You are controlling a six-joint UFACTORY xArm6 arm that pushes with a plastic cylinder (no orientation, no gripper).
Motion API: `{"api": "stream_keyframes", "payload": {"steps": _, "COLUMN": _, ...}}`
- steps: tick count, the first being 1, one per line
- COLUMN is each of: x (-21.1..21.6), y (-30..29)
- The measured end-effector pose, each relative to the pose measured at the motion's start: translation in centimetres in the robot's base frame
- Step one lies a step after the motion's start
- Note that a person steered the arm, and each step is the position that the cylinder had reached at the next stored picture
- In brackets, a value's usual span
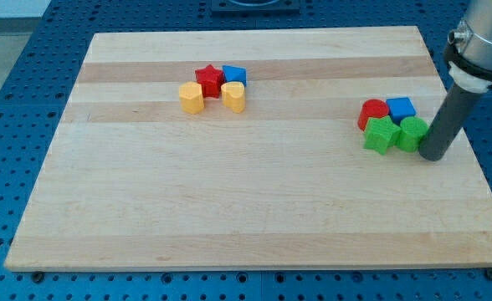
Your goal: Move the arm right to the yellow heart
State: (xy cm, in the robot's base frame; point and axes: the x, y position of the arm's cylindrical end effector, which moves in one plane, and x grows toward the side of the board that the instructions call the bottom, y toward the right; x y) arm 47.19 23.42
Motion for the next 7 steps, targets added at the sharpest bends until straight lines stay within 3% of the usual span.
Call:
{"api": "stream_keyframes", "payload": {"steps": 1, "x": -0.1, "y": -0.2}}
{"api": "stream_keyframes", "payload": {"steps": 4, "x": 4.8, "y": -1.5}}
{"api": "stream_keyframes", "payload": {"steps": 5, "x": 8.8, "y": -8.3}}
{"api": "stream_keyframes", "payload": {"steps": 6, "x": 9.0, "y": -14.7}}
{"api": "stream_keyframes", "payload": {"steps": 7, "x": 6.5, "y": -21.1}}
